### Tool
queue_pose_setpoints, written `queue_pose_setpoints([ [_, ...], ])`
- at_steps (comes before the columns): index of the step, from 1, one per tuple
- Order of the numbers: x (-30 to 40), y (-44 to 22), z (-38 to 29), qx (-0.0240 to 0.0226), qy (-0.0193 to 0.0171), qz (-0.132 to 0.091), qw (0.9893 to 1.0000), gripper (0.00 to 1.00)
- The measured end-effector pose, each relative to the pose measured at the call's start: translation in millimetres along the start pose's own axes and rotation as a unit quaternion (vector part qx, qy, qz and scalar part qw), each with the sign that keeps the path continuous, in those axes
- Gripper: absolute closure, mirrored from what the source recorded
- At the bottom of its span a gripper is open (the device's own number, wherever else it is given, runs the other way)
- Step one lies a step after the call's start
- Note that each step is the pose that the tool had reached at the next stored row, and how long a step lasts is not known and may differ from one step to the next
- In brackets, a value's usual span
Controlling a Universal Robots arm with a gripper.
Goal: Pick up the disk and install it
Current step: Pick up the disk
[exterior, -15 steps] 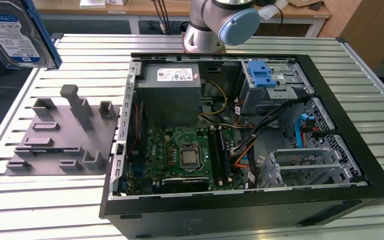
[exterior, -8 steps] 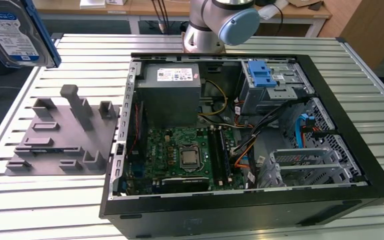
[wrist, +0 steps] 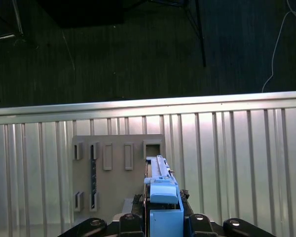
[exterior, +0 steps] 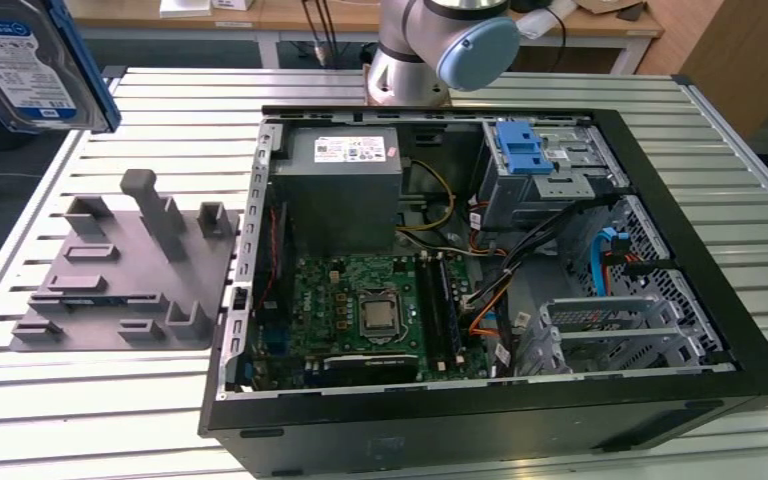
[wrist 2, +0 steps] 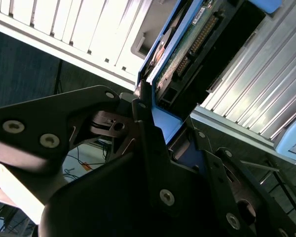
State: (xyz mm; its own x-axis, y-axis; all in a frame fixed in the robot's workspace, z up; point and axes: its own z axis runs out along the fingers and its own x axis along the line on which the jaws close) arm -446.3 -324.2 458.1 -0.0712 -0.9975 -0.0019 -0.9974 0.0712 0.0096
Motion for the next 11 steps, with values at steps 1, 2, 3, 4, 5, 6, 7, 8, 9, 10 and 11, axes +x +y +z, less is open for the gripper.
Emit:
queue_pose_setpoints([
  [1, 0.0, 0.0, -0.4, 0.0, 0.0, 0.0, 1.0, 0.64],
  [2, 0.0, 0.0, -0.8, 0.0, 0.0, 0.0, 1.0, 0.64],
  [3, 0.0, 0.0, -1.3, -0.0001, 0.0, 0.0, 1.0, 0.64],
  [4, 0.0, 0.0, -1.6, 0.0, 0.0, 0.0, 1.0, 0.64],
  [5, 0.0, 0.0, -2.0, -0.0001, 0.0, 0.0, 1.0, 0.64],
  [6, 0.0, 0.0, -2.4, 0.0, 0.0, 0.0, 1.0, 0.64],
  [7, 0.0, 0.0, -2.8, 0.0, 0.0, 0.0, 1.0, 0.64],
  [8, 0.0, 0.0, -3.3, 0.0, 0.0, 0.0, 1.0, 0.64],
  [9, 0.0, 0.0, -3.7, 0.0, 0.0, 0.0, 1.0, 0.64],
  [10, 0.0, 0.0, -4.0, 0.0, 0.0, 0.0, 1.0, 0.64],
  [11, 0.0, 0.1, -4.4, 0.0, 0.0, 0.0, 1.0, 0.64],
])
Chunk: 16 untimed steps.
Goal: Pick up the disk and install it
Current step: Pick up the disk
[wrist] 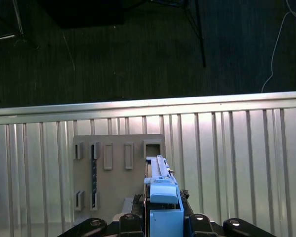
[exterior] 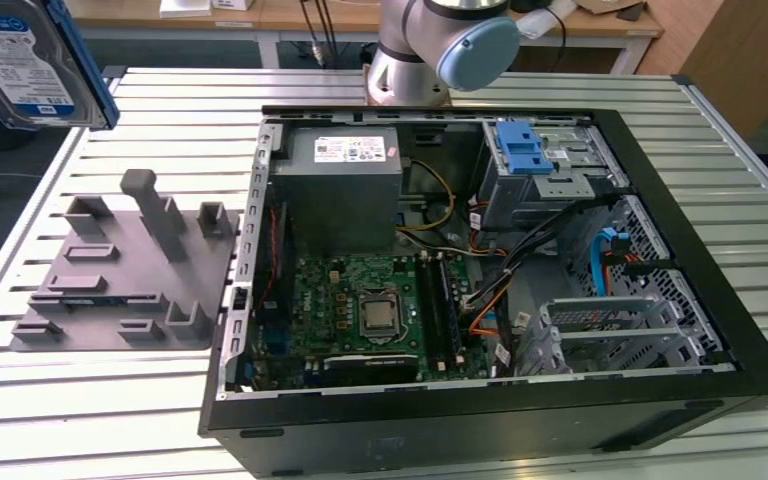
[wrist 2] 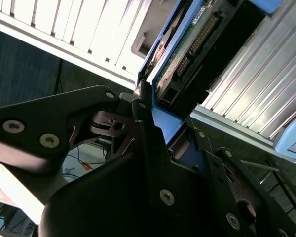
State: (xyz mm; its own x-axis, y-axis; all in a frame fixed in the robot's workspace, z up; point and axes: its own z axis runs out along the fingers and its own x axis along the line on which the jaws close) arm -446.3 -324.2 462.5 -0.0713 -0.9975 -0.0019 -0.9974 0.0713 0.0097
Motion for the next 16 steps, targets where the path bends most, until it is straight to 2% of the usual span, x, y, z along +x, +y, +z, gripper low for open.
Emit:
queue_pose_setpoints([
  [8, 0.0, 0.0, -2.9, 0.0, 0.0, 0.0, 1.0, 0.64],
  [16, 0.0, 0.1, -9.0, 0.0, 0.0, 0.0, 1.0, 0.64],
])
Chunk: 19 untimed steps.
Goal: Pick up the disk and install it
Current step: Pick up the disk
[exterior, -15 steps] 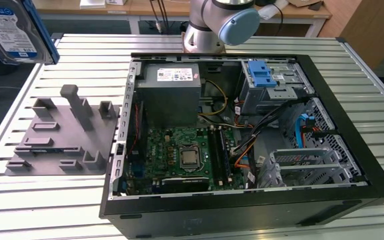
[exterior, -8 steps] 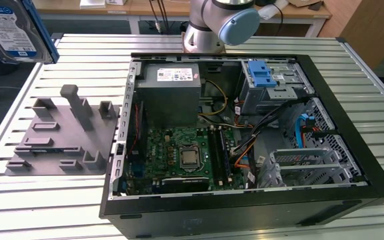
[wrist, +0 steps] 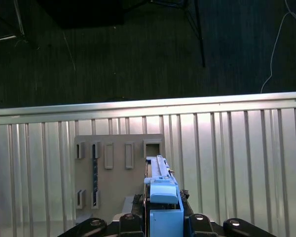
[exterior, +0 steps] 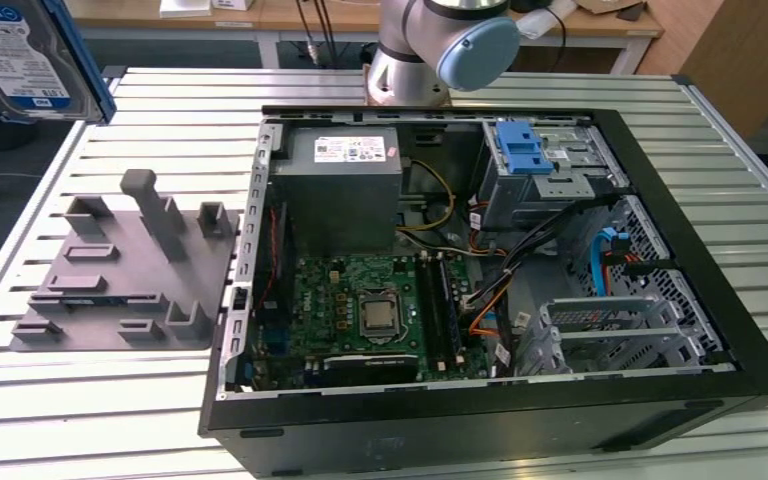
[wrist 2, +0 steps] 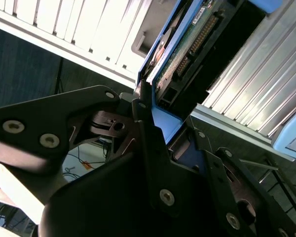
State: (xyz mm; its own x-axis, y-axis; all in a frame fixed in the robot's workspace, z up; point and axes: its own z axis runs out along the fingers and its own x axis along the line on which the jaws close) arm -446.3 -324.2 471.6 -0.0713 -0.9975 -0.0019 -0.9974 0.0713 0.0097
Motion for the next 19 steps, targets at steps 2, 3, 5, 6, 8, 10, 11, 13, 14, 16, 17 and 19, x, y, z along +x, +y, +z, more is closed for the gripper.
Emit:
queue_pose_setpoints([
  [2, 0.0, 0.0, -1.8, 0.0, 0.0, 0.0, 1.0, 0.64],
  [3, 0.0, 0.0, -2.7, 0.0, 0.0, 0.0, 1.0, 0.64],
  [5, 0.0, 0.1, -4.8, 0.0, 0.0, 0.0, 1.0, 0.64],
  [6, 0.0, 0.1, -5.9, 0.0, 0.0, 0.0, 1.0, 0.64],
  [8, 0.0, 0.1, -8.4, 0.0, 0.0, 0.0, 1.0, 0.64],
  [10, -0.1, 0.1, -9.4, 0.0001, 0.0013, 0.0, 1.0, 0.64],
  [11, -0.2, 0.1, -9.5, 0.0002, 0.0032, 0.0, 1.0, 0.64],
  [13, 0.0, 0.1, -9.7, 0.0005, 0.0074, -0.001, 1.0, 0.64],
  [14, 0.0, 0.1, -10.0, 0.0006, 0.0085, -0.002, 1.0, 0.64],
  [16, 0.0, 0.1, -11.6, 0.0006, 0.0087, -0.002, 1.0, 0.64],
  [17, 0.0, 0.1, -12.7, 0.0006, 0.0088, -0.002, 1.0, 0.64],
  [19, -0.1, 0.2, -15.1, 0.0006, 0.0088, -0.002, 1.0, 0.64],
])
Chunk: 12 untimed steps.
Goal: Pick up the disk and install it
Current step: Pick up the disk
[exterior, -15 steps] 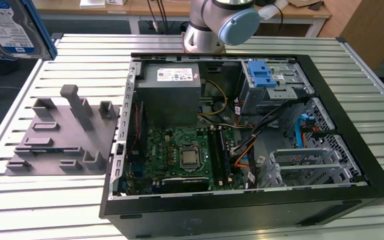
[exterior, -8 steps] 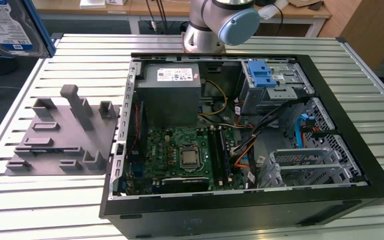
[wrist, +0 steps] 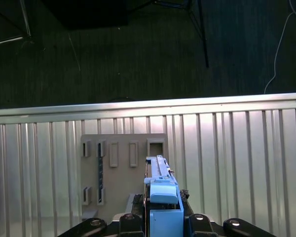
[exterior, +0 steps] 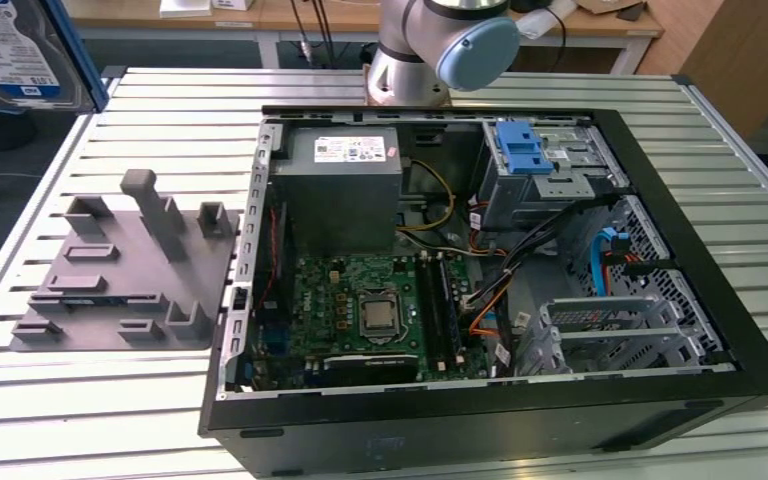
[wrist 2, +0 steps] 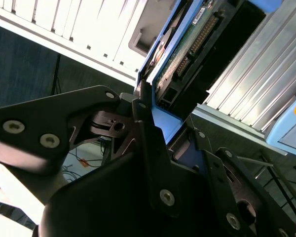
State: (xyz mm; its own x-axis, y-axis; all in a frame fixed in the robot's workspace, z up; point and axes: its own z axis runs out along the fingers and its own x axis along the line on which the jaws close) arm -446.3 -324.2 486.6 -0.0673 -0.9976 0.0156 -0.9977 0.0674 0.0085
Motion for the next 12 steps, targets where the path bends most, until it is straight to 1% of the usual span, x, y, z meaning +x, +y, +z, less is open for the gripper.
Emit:
queue_pose_setpoints([
  [3, 0.1, 0.0, -3.6, 0.0, 0.0, 0.0, 1.0, 0.64],
  [6, 0.1, 0.0, -5.7, 0.0, 0.0, 0.0, 1.0, 0.64],
  [12, 0.1, 0.0, -6.3, 0.0, 0.0, 0.0, 1.0, 0.64],
])
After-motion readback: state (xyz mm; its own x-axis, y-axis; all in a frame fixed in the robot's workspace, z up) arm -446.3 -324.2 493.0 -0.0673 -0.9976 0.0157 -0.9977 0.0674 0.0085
